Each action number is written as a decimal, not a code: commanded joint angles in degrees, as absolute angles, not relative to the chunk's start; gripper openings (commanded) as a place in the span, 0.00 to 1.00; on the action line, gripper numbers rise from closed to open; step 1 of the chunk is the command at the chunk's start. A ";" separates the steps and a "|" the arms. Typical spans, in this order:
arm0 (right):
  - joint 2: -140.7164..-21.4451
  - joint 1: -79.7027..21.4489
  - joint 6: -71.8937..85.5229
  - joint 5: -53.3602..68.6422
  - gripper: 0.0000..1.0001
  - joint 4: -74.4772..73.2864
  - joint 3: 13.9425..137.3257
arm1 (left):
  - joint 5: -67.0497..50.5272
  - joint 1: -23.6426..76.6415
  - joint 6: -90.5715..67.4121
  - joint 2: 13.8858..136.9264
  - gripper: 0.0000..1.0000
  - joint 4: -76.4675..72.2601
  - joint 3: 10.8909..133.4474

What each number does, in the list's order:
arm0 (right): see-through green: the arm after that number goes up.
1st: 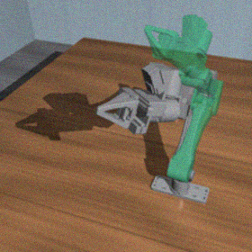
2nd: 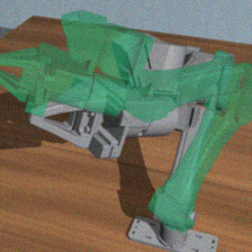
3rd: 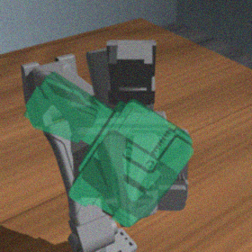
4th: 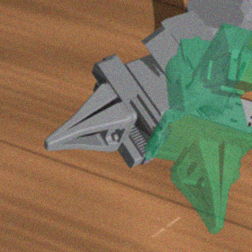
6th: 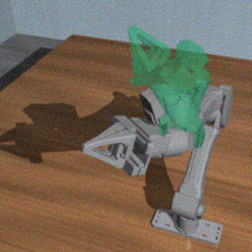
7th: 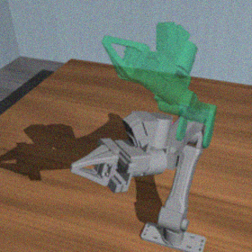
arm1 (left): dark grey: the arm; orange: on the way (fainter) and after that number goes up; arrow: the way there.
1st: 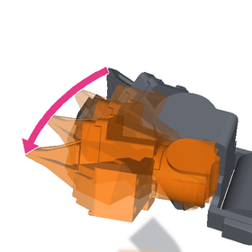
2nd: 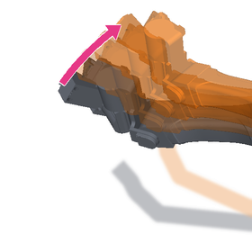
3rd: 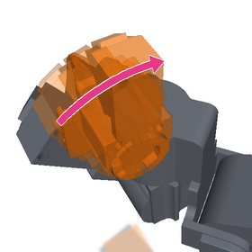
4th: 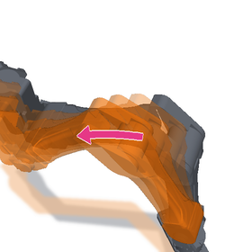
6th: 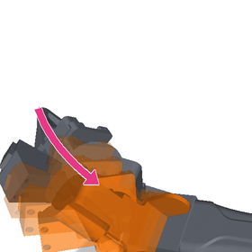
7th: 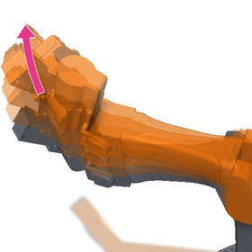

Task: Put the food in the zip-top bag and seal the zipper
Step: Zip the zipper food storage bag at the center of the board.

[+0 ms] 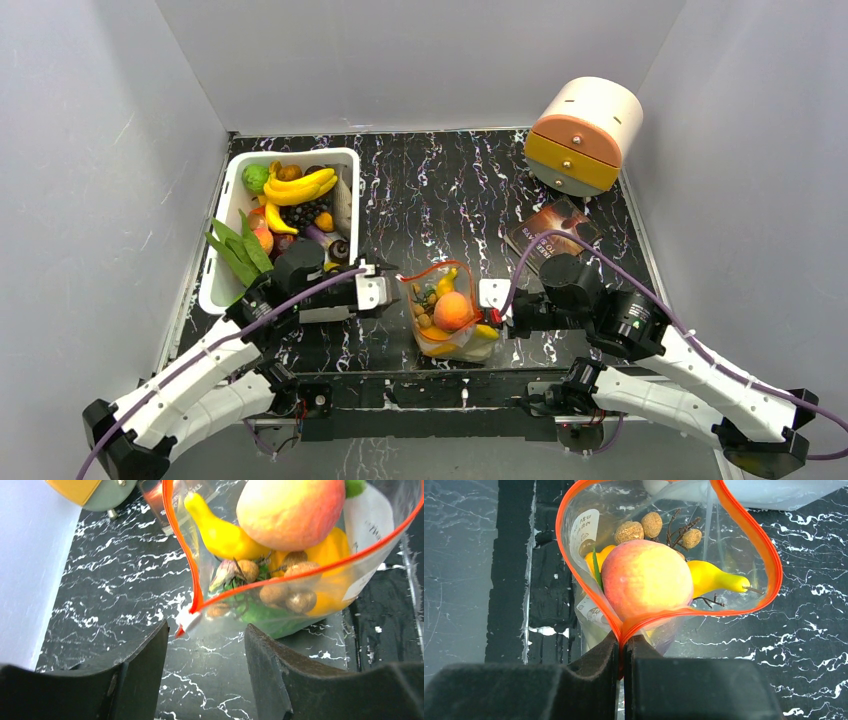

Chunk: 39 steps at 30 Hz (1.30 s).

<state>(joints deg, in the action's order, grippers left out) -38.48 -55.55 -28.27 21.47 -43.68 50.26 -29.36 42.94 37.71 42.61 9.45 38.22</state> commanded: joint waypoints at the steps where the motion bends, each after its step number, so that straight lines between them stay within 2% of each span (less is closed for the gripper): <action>1: -37.46 -55.78 -29.53 24.39 0.00 -40.87 52.58 | -37.04 42.98 40.68 46.61 0.55 12.35 45.87; 4: -37.70 -55.78 -29.86 24.79 0.00 -40.51 52.49 | -36.00 42.98 43.20 48.32 0.54 14.38 47.13; 7: -37.71 -55.81 -29.88 24.74 0.00 -39.94 52.17 | -35.71 42.98 44.60 49.09 0.46 15.43 47.32; 11: -37.70 -55.80 -29.35 23.51 0.00 -40.32 52.41 | -35.73 42.92 44.25 48.56 0.24 15.95 47.16; 13: -37.70 -55.79 -29.28 23.06 0.00 -40.43 52.49 | -35.05 42.93 43.97 47.76 0.21 15.58 46.55; 14: -37.78 -55.73 -29.28 22.80 0.00 -40.35 52.41 | -34.78 42.94 43.99 47.52 0.16 15.60 46.37; 16: -37.79 -55.73 -29.18 21.62 0.00 -39.90 52.38 | -34.48 42.89 44.17 47.66 0.01 16.36 46.68; 21: -37.99 -55.74 -26.64 13.87 0.01 -37.21 53.33 | -33.44 42.89 43.21 49.53 0.00 19.45 49.82; 23: -38.68 -55.79 -24.76 8.73 0.17 -35.46 54.65 | -31.34 42.96 41.53 50.96 0.00 20.88 52.45; 25: -39.72 -55.74 -24.04 6.49 0.37 -35.60 57.16 | -28.96 42.94 41.21 52.35 0.00 22.95 54.35; 27: -40.93 -55.78 -23.55 6.40 0.50 -36.46 60.07 | -27.24 42.89 40.42 52.69 0.00 23.51 54.80; 29: -42.06 -55.80 -22.21 6.39 0.59 -36.21 62.49 | -24.78 42.89 36.52 52.87 0.00 21.69 55.02; 32: -43.92 -55.81 -20.93 6.99 0.64 -34.36 64.41 | -24.77 42.93 34.08 53.49 0.00 20.19 55.87; 39: -49.19 -55.79 -22.56 14.29 0.66 -25.31 62.67 | -30.03 42.93 31.73 52.39 0.00 16.11 55.00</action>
<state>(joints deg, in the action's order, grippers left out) -46.33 -55.55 -22.17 10.20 -33.95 62.57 -26.41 42.94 34.15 54.02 20.38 53.36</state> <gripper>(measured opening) 0.656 0.076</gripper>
